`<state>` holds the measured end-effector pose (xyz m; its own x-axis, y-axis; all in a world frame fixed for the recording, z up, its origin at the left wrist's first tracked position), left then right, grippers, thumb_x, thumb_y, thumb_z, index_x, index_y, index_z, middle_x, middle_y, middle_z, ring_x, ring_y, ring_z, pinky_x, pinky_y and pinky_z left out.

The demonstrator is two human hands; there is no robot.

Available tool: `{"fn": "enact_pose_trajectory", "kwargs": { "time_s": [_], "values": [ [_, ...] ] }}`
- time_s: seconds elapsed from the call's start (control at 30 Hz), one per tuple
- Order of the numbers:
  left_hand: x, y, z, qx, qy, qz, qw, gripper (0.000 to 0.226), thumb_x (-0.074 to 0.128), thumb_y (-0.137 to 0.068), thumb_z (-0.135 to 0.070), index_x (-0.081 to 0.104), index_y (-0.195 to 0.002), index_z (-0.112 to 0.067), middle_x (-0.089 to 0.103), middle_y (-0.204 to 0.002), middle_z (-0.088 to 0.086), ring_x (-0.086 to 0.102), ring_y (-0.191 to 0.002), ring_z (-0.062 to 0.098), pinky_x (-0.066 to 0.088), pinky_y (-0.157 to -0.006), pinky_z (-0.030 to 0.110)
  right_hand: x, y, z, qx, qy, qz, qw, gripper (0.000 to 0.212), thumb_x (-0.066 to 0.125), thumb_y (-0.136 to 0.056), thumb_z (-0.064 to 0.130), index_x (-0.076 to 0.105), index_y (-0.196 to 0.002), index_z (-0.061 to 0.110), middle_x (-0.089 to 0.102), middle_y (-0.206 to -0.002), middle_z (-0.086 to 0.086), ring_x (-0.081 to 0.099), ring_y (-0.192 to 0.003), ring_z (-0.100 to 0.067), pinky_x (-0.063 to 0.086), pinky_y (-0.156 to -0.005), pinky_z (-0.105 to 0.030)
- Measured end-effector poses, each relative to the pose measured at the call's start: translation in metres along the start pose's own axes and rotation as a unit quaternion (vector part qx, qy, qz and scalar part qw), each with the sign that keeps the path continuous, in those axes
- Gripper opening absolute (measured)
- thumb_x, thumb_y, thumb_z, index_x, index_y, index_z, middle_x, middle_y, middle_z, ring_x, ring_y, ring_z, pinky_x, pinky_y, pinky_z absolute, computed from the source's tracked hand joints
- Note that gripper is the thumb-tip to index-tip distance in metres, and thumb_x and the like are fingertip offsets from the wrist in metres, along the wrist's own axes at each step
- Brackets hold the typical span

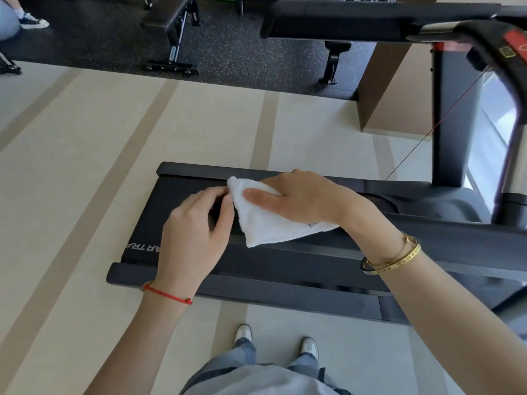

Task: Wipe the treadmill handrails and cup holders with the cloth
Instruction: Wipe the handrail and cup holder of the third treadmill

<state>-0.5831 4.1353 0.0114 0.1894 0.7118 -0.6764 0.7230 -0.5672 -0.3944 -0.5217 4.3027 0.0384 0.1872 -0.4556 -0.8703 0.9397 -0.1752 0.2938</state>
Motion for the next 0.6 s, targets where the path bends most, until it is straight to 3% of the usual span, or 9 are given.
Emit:
{"fn": "enact_pose_trajectory", "kwargs": {
  "time_s": [0.1,0.2,0.3,0.5,0.6],
  "values": [
    [-0.001,-0.001,0.001,0.01,0.013,0.013,1.0,0.028,0.047,-0.098,-0.029,0.07,-0.107,-0.015,0.065,-0.084,-0.009,0.051,-0.066,0.0,0.036,-0.064,0.009,0.0,0.006,-0.005,0.018,0.013,0.0,1.0,0.057,0.026,-0.089,0.074,0.061,-0.09,0.028,0.068,-0.076,0.004,0.06,-0.07,-0.011,0.038,-0.059,-0.028],
    [-0.002,-0.005,-0.001,0.023,0.027,0.021,0.999,0.027,0.05,-0.096,-0.025,0.071,-0.105,-0.012,0.071,-0.094,-0.004,0.064,-0.083,0.009,0.054,-0.073,0.026,-0.006,0.026,-0.025,0.048,0.043,-0.013,0.998,0.064,0.021,-0.081,0.083,0.059,-0.083,0.031,0.065,-0.074,0.006,0.06,-0.07,-0.011,0.037,-0.058,-0.028],
    [-0.001,-0.006,-0.002,0.028,0.033,0.032,0.999,0.025,0.051,-0.097,-0.022,0.072,-0.105,-0.01,0.072,-0.099,-0.001,0.067,-0.092,0.013,0.057,-0.08,0.033,-0.014,0.044,-0.043,0.094,0.043,-0.029,0.994,0.072,0.016,-0.069,0.091,0.057,-0.074,0.031,0.061,-0.067,0.01,0.057,-0.064,-0.007,0.036,-0.057,-0.027],
    [-0.001,-0.007,-0.002,0.039,0.034,0.04,0.998,0.032,0.046,-0.097,-0.028,0.072,-0.101,-0.01,0.071,-0.093,-0.003,0.065,-0.086,0.013,0.056,-0.074,0.031,-0.005,0.011,-0.016,0.086,0.013,0.018,0.996,0.061,0.025,-0.083,0.082,0.056,-0.07,0.03,0.06,-0.062,0.006,0.055,-0.057,-0.009,0.033,-0.055,-0.026],
    [-0.001,-0.007,-0.002,0.038,0.037,0.035,0.998,0.031,0.045,-0.097,-0.028,0.072,-0.098,-0.011,0.07,-0.088,-0.005,0.063,-0.079,0.013,0.053,-0.068,0.03,-0.003,0.013,-0.013,0.086,0.029,-0.012,0.996,0.063,0.025,-0.085,0.08,0.056,-0.07,0.027,0.058,-0.062,0.007,0.054,-0.06,-0.008,0.032,-0.055,-0.027]
  ]
}}
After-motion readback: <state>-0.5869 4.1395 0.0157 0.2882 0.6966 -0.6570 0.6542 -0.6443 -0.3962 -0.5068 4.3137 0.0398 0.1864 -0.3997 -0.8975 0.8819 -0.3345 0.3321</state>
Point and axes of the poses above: each hand's wrist, its own y-axis away from the middle knuckle, its own x-axis out of the palm, z = x × y, the point moved 4 cm from there along -y, towards the middle knuckle
